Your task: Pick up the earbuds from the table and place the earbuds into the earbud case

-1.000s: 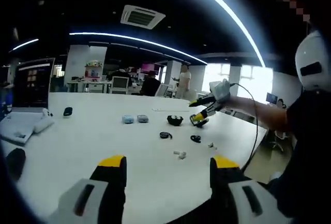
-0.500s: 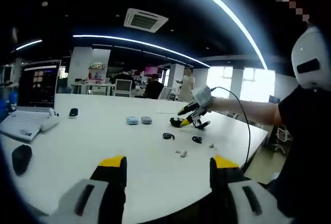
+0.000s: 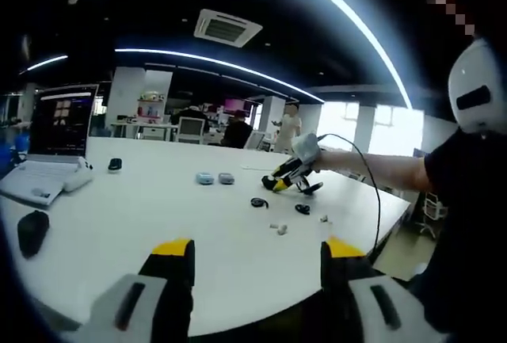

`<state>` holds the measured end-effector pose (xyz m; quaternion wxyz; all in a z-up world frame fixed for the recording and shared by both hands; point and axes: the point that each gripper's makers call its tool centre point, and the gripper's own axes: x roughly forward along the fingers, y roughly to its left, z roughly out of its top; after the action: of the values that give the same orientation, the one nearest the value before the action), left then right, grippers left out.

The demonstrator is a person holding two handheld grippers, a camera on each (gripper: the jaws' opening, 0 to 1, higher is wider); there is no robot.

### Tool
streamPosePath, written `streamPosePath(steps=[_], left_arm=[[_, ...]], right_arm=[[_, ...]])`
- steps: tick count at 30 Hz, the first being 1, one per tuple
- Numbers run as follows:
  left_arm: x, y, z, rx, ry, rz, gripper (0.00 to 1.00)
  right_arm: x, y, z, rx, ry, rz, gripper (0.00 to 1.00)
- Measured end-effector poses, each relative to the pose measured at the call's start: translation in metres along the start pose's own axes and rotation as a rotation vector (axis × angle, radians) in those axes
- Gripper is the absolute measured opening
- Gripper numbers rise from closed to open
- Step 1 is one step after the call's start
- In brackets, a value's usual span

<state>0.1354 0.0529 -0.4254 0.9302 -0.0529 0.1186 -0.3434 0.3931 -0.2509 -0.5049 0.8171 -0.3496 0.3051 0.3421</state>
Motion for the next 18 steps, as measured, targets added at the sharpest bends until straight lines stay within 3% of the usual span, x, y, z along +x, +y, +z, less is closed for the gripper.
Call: streamPosePath(steps=[7, 18], left_arm=[[0.004, -0.007, 0.000, 0.005, 0.012, -0.013, 0.65], [0.018, -0.021, 0.003, 0.014, 0.025, -0.046, 0.65]], right_arm=[[-0.004, 0.004, 0.002, -0.006, -0.018, -0.014, 0.28], [-0.004, -0.010, 0.004, -0.070, -0.055, -0.067, 0.26]])
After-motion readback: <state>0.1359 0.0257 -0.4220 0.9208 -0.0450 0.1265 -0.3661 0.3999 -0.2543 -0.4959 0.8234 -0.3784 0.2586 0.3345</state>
